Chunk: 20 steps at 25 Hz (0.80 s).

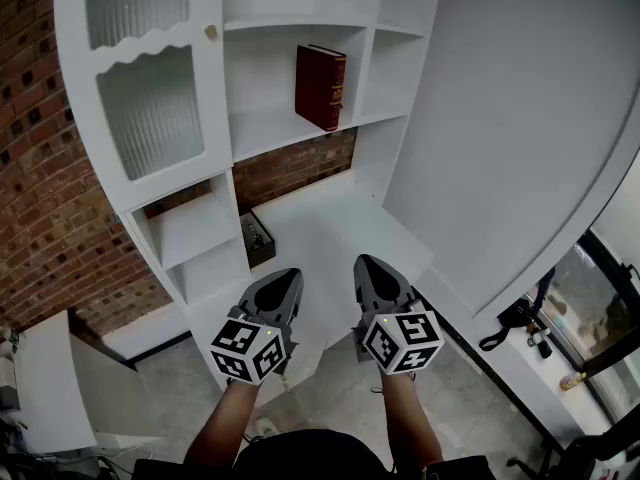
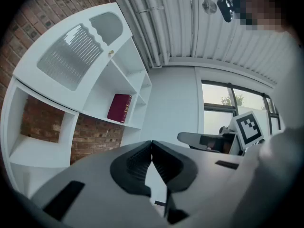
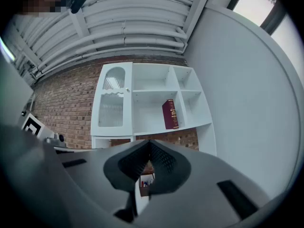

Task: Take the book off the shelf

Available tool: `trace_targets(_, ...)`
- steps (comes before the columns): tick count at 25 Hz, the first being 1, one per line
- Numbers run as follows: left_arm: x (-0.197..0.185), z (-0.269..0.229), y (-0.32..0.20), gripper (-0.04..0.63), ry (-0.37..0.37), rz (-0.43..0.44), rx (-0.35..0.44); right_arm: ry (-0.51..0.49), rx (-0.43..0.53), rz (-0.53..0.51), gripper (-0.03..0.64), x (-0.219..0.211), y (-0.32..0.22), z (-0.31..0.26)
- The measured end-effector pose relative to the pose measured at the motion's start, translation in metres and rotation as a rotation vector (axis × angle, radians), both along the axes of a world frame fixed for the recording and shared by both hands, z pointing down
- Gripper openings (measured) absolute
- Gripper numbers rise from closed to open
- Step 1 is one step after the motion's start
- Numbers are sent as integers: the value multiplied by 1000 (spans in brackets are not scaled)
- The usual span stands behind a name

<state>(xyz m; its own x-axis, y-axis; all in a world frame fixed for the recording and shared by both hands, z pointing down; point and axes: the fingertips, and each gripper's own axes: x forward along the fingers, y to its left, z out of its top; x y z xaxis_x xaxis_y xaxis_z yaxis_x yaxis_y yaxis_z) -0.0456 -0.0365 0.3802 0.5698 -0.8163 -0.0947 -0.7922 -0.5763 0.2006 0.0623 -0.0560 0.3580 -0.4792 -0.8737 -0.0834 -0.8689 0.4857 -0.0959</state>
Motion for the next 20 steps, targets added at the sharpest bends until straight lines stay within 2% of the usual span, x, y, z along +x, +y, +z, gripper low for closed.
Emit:
trace_targets(7,19,0,2,17,-4,1,0,-16,3,13,20,22,3,1)
trace_targets(20,46,16,22,16,-29,-45,-31,-36,-19,-45,20,48,18,14)
